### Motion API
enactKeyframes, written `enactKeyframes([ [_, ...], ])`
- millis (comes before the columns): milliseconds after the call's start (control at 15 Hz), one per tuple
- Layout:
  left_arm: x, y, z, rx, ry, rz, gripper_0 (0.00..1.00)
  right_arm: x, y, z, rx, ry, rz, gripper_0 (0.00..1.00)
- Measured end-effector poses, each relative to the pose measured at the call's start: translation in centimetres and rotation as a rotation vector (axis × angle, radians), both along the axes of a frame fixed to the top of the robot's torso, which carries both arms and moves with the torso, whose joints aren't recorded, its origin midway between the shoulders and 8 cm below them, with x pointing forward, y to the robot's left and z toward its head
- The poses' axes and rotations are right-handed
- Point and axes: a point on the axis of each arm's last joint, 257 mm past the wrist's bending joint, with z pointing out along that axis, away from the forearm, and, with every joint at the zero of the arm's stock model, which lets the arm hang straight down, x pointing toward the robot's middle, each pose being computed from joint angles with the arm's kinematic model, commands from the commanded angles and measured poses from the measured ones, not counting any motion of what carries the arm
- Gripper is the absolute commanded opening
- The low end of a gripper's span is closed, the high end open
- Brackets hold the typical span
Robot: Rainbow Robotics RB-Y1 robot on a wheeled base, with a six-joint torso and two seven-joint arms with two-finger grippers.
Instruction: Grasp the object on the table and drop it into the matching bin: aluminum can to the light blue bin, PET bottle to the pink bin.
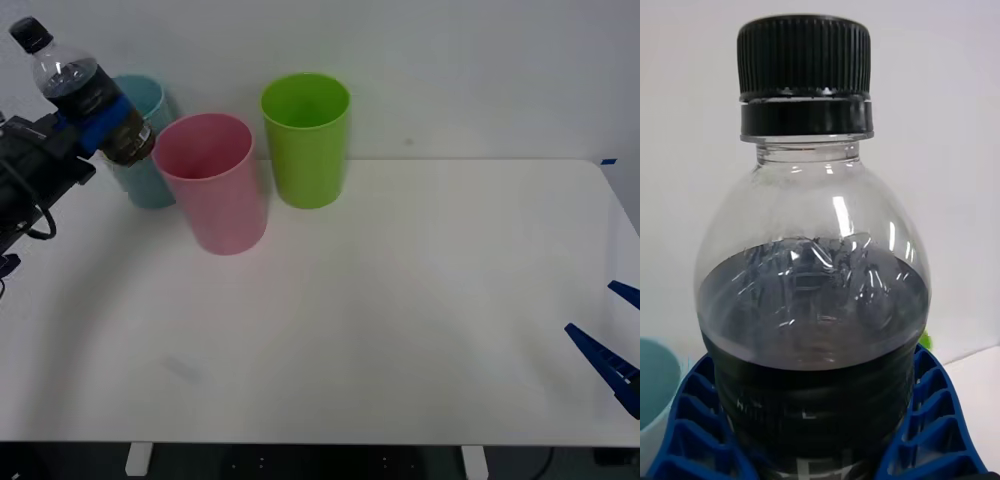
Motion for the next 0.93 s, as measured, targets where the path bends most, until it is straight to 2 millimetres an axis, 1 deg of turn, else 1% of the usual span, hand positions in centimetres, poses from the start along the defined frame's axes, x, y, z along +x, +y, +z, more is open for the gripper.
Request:
enactKeyframes([
  [200, 2.8, -2.2, -0.2, 0.035, 0.014, -0.022, 0.0, 0.0, 0.0, 0.0, 0.0, 0.0, 0.0, 1.0],
  [467, 6.4, -5.1, 0.0, 0.063, 0.02, -0.033, 0.0, 0.0, 0.0, 0.0, 0.0, 0.0, 0.0, 1.0],
  [667, 7.4, -7.3, -0.7, 0.071, 0.025, -0.037, 0.0, 0.0, 0.0, 0.0, 0.0, 0.0, 0.0, 1.0],
  [867, 7.5, -7.8, -0.7, 0.07, 0.021, -0.031, 0.0, 0.0, 0.0, 0.0, 0.0, 0.0, 0.0, 1.0],
  [933, 7.5, -7.8, -0.8, 0.073, 0.019, -0.03, 0.05, 0.0, 0.0, 0.0, 0.0, 0.0, 0.0, 1.0],
])
